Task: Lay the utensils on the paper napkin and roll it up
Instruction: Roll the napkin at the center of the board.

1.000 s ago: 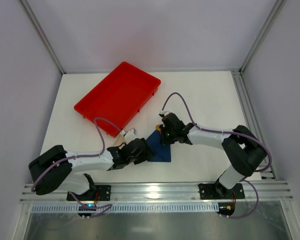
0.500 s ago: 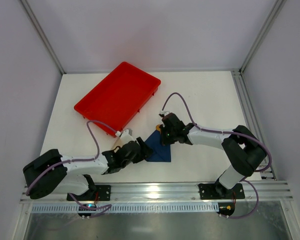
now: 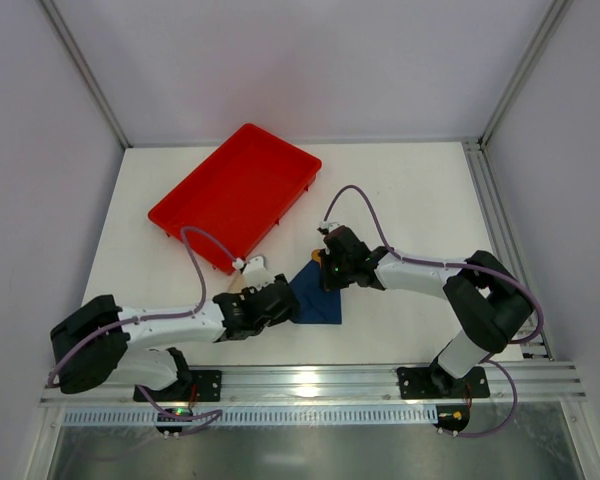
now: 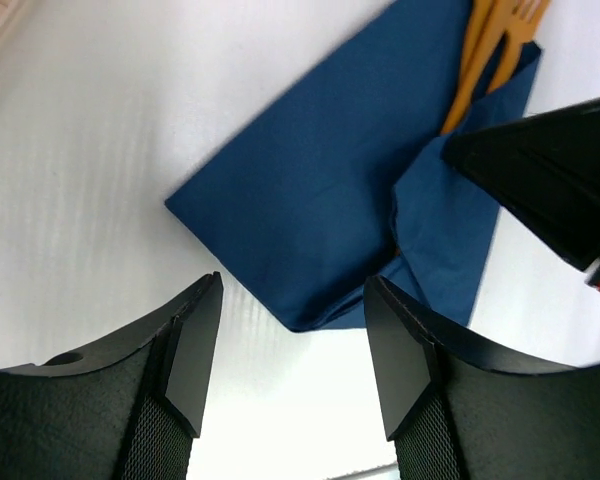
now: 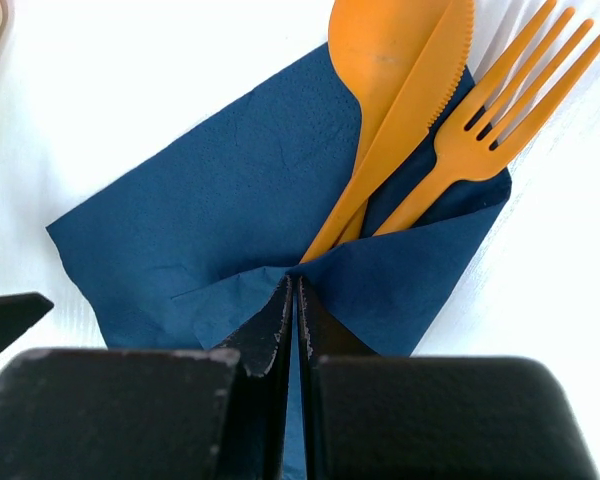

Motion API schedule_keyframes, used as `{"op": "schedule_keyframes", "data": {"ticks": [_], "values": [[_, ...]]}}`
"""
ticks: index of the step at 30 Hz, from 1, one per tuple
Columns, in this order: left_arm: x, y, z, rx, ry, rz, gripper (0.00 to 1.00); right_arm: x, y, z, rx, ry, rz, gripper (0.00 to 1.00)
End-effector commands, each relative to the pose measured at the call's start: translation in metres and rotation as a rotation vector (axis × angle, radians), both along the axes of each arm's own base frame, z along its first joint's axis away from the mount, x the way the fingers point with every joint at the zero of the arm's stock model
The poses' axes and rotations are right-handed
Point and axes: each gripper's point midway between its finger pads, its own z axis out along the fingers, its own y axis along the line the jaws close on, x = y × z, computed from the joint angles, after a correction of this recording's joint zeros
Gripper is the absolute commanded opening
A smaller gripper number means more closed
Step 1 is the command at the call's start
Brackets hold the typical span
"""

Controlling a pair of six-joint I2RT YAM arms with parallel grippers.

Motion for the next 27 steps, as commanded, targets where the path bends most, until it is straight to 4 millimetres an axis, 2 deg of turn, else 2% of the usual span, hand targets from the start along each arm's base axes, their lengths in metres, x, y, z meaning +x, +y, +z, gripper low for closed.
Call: {"op": "schedule_keyframes", "data": {"ticks": [1, 6, 10, 11, 13, 15, 24, 27], "values": [[0.006, 0.018, -0.008, 0.135, -0.011, 0.028, 0.63, -0.012, -0.009, -0.012, -0.04, 0.035, 0.006, 0.04], [0.001, 0.013, -0.029, 0.202, 0.064, 0.007, 0.64, -0.012, -0.01, -0.011, -0.042, 0.036, 0.007, 0.04], [-0.002, 0.002, -0.034, 0.146, 0.078, -0.018, 0.65, -0.013, -0.01, -0.011, -0.043, 0.034, 0.009, 0.04], [0.0, -0.012, -0.028, 0.069, 0.061, -0.037, 0.66, -0.014, -0.01, -0.012, -0.043, 0.037, 0.009, 0.04], [-0.003, -0.018, -0.027, -0.008, 0.044, -0.056, 0.66, -0.013, -0.01, -0.011, -0.041, 0.034, 0.01, 0.04], [0.0, -0.031, -0.013, -0.115, 0.007, -0.065, 0.67, -0.014, -0.01, -0.011, -0.041, 0.035, 0.008, 0.04], [0.002, -0.046, 0.007, -0.287, -0.077, -0.108, 0.67, -0.015, -0.009, -0.012, -0.038, 0.037, 0.014, 0.04], [0.0, -0.049, -0.001, -0.283, -0.06, -0.113, 0.67, -0.015, -0.008, -0.013, -0.039, 0.038, 0.016, 0.04]]}}
